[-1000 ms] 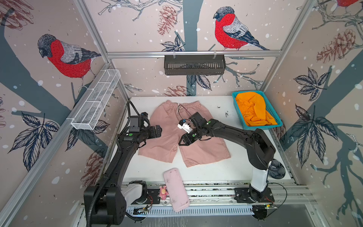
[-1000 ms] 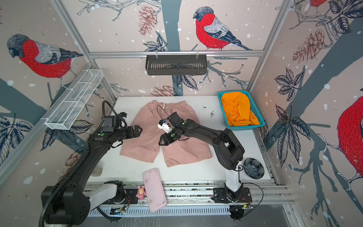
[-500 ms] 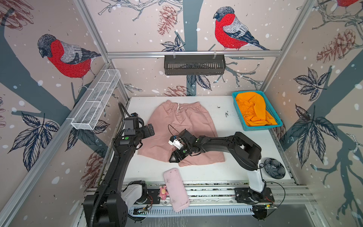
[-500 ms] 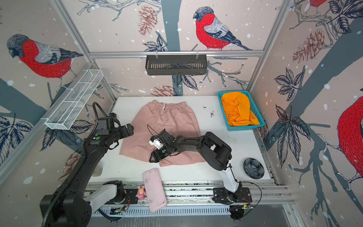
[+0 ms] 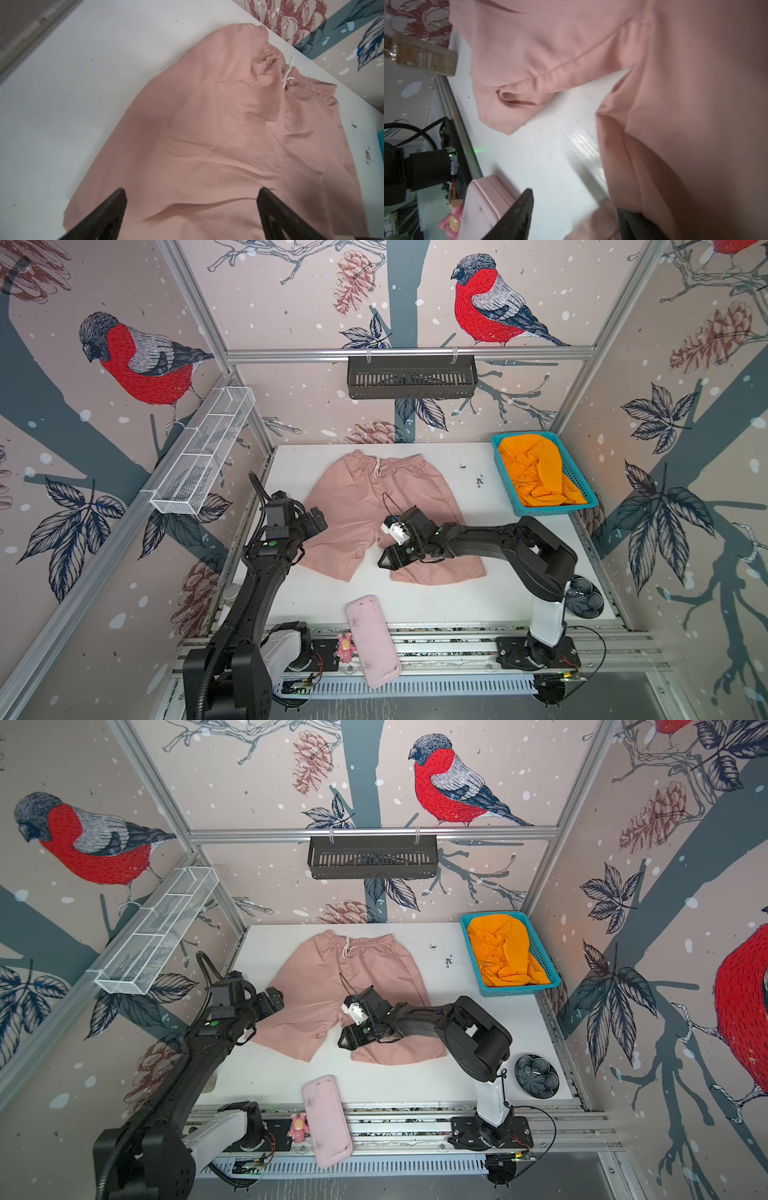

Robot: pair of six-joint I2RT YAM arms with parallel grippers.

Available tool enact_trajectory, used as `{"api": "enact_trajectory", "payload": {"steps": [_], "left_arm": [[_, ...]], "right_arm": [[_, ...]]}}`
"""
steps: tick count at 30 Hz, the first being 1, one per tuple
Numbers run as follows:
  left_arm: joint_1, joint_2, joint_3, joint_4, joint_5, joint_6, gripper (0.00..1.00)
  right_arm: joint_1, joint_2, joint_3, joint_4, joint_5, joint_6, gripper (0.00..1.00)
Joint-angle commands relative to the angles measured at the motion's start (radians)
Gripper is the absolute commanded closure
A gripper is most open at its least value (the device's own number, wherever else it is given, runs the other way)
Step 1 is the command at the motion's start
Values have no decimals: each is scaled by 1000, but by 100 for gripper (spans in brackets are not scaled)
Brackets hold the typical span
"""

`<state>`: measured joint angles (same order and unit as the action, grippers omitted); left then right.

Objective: Fold and stack the shorts

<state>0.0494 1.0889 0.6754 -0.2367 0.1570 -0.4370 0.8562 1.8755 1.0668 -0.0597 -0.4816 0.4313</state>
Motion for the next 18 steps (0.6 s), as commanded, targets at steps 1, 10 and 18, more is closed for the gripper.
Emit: {"api": "enact_trajectory", "payload": {"steps": [1,10,18], "left_arm": [[-60,90,35,179,240,49,2],[-349,644,503,-38,234,301,2],[-421,935,706,-36,292,344,2]], "right_arm": [[-1,-89,0,-72,16,-125,28],[6,-354,-141,-44,60,-144,24],[-51,-650,-410,6,190,-18,24]]}}
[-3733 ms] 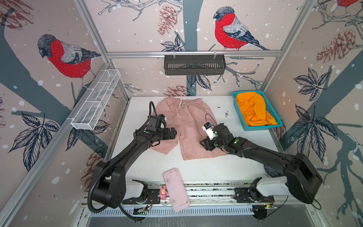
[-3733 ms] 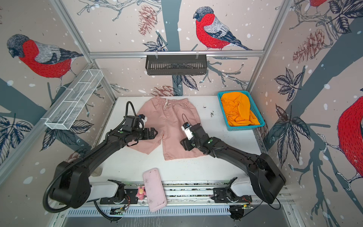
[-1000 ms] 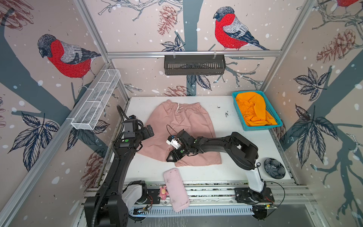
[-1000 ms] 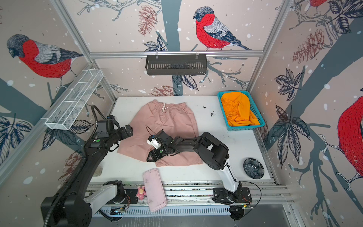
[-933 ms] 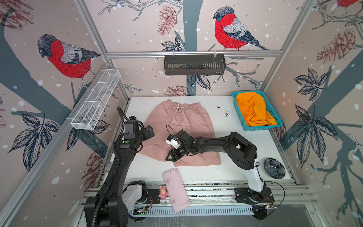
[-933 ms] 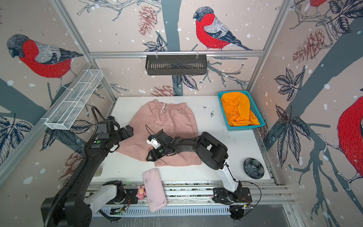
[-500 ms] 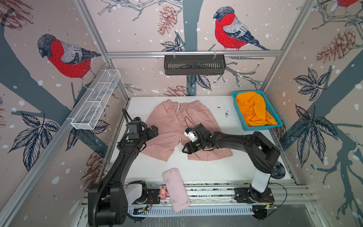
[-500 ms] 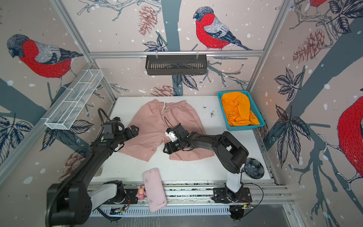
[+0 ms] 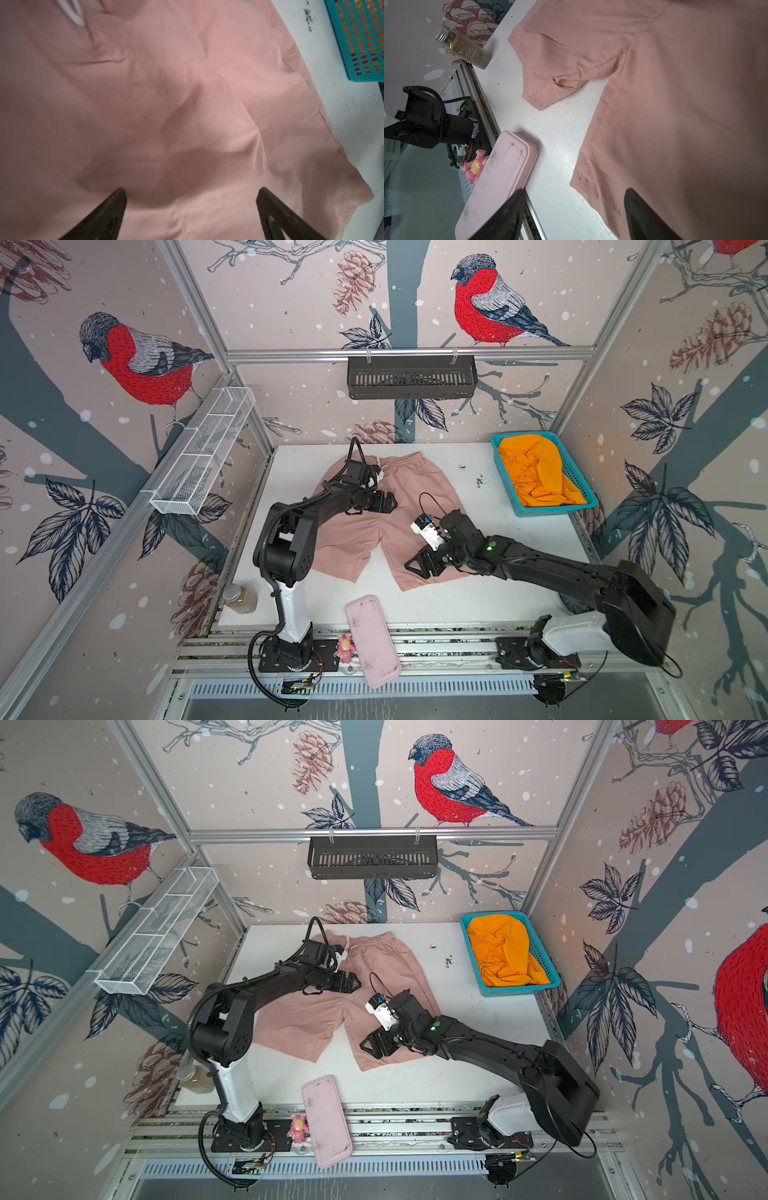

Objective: Fold and stack the shorts

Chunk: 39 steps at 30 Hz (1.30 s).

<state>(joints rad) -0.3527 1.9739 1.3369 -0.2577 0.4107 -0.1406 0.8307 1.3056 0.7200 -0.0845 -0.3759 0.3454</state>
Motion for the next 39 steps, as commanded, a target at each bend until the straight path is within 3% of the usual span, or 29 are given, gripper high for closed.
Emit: {"api": "enact_trajectory", "payload": {"steps": [1,9,14,20,25,29,34,39], "left_arm": [[-28,68,62,-19,38,53,2],[-56,235,222,-82,-3,8,2],[-20,279,301,-16,-89,-118,2],[47,238,263,171,-165,-286,3],[41,175,229,151,-136,-278,2],[21,47,105,117,-169,-239,2],[46,-199,-106,81,-336,-261,2],[76,-333,-242,-25,-445,-290,2]], "right_arm": [[-42,-113,-94,32,97,88,23],[-169,-277,-247,26,123,169,22],[-180,-250,-226,-5,140,126,21],[-186,-170,-149,-41,200,53,21],[-180,-118,-113,-6,202,60,21],[-174,-60,-81,-9,271,68,21],[-177,-4,-73,29,261,64,21],[-199,51,-30,6,310,61,19]]}}
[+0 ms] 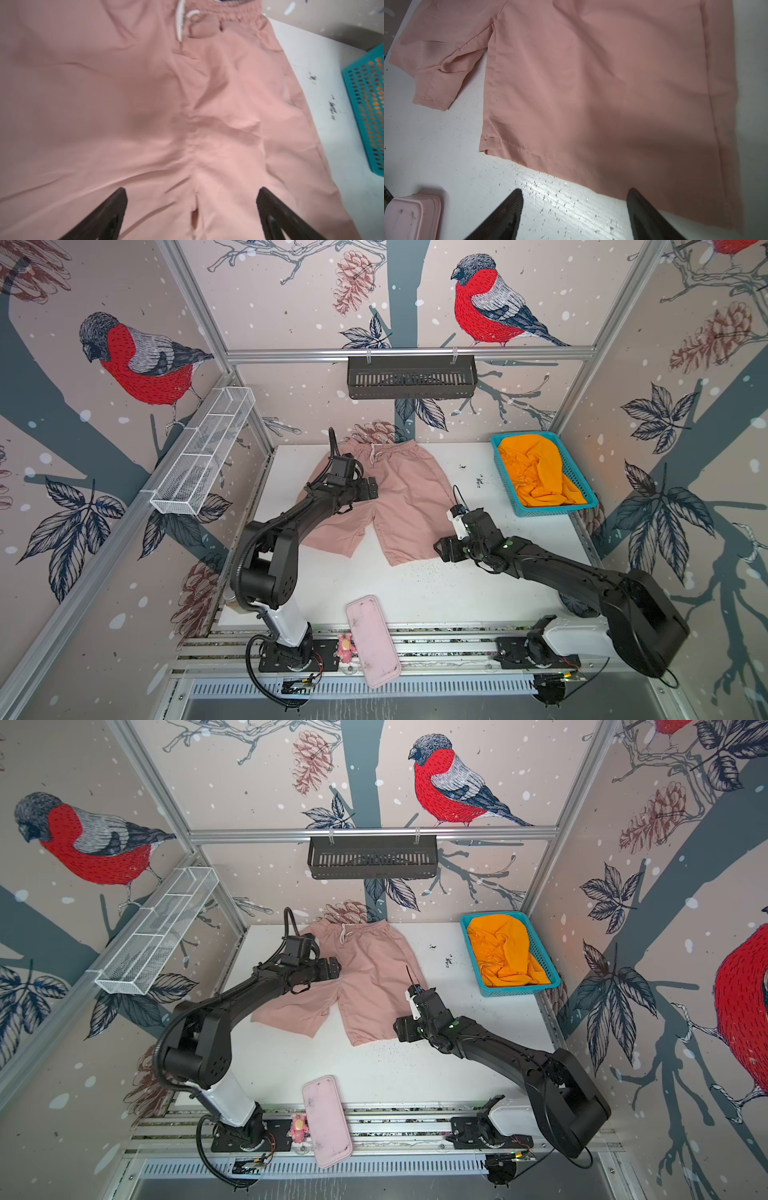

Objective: Fold and stack the shorts

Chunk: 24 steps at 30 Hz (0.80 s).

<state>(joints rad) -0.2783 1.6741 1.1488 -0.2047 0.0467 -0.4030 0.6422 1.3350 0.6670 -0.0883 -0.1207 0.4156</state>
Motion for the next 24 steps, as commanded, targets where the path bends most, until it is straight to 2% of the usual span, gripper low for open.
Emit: {"api": "enact_trajectory", "payload": {"steps": [1,8,13,19,24], "left_arm": [[1,-50,-87,-83,-63,-34,2],[-1,-120,-287,-78,-2,-76,2],[-14,-190,-409,17,150,-69,2],[-131,-177,-444,77,248,-67,2],[-241,-140,-477,238,345,-173,2]], "right_arm": [[-24,34,31,6,61,-10,19],[-109,89,62,35,10,-12,19],[-131,160,97,58,-8,-23,18],[-136,311,182,83,-40,-48,18],[-136,436,285,92,-71,-74,19]]}}
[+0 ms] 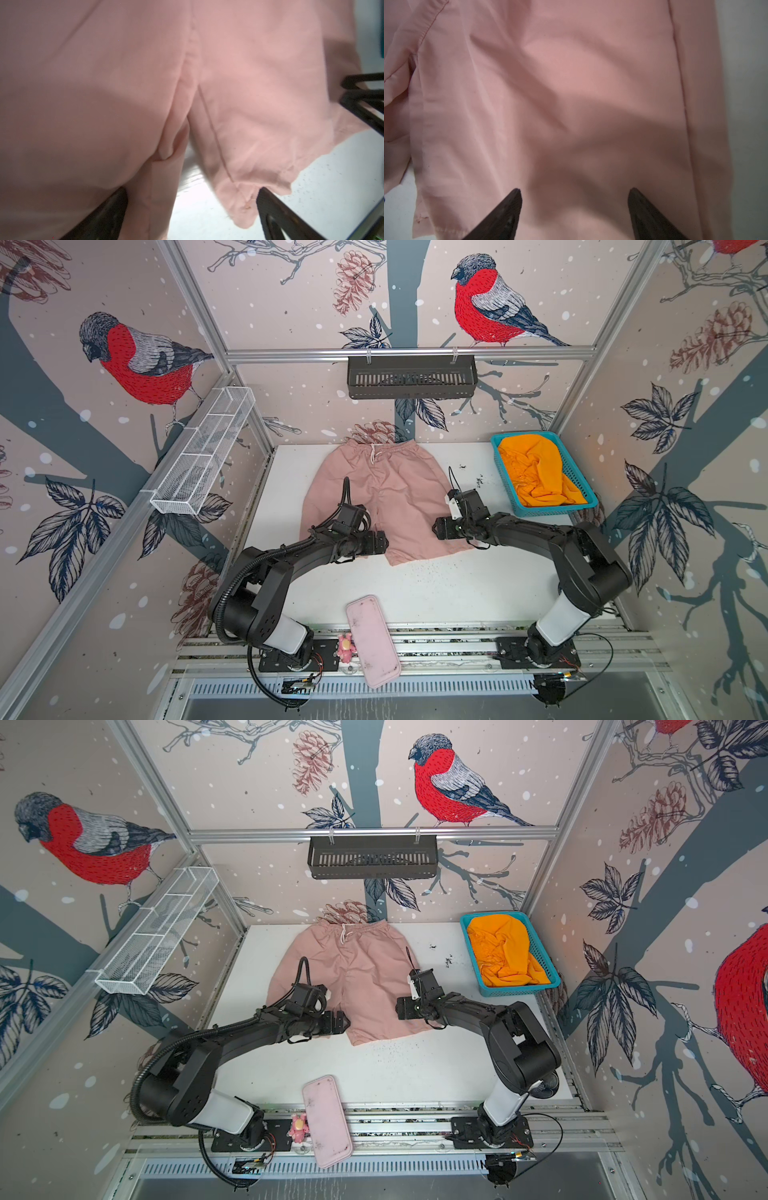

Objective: Fold and stack the shorts

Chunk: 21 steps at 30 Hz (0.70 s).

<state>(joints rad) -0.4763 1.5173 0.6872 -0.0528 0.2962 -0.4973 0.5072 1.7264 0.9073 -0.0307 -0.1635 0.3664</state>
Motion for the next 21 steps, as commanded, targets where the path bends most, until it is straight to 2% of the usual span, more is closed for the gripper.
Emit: {"api": "enact_trajectory", "payload": {"steps": [1,7,9,11,14,17,19,21], "left_arm": [[-76,23,-6,107,92,-98,2],[-275,85,111,203,40,-207,2],[-329,104,176,165,-5,-210,2],[-359,115,265,44,-74,-192,2],[-356,107,384,-159,-162,-126,2],[-323,89,502,-359,-337,-47,2],[-258,67,542,-415,-408,8,2],[-164,35,553,-415,-418,53,2]], "right_arm": [[-1,71,71,33,-33,-33,18],[-3,205,254,-8,-67,-90,19],[-11,206,293,-37,-58,-102,18],[-31,164,294,-41,-44,-98,18],[-60,67,249,-39,-40,-89,18],[-62,-40,164,-35,-41,-100,17],[-38,-112,93,-15,-71,-103,17],[27,-169,25,24,-65,-97,16]]}}
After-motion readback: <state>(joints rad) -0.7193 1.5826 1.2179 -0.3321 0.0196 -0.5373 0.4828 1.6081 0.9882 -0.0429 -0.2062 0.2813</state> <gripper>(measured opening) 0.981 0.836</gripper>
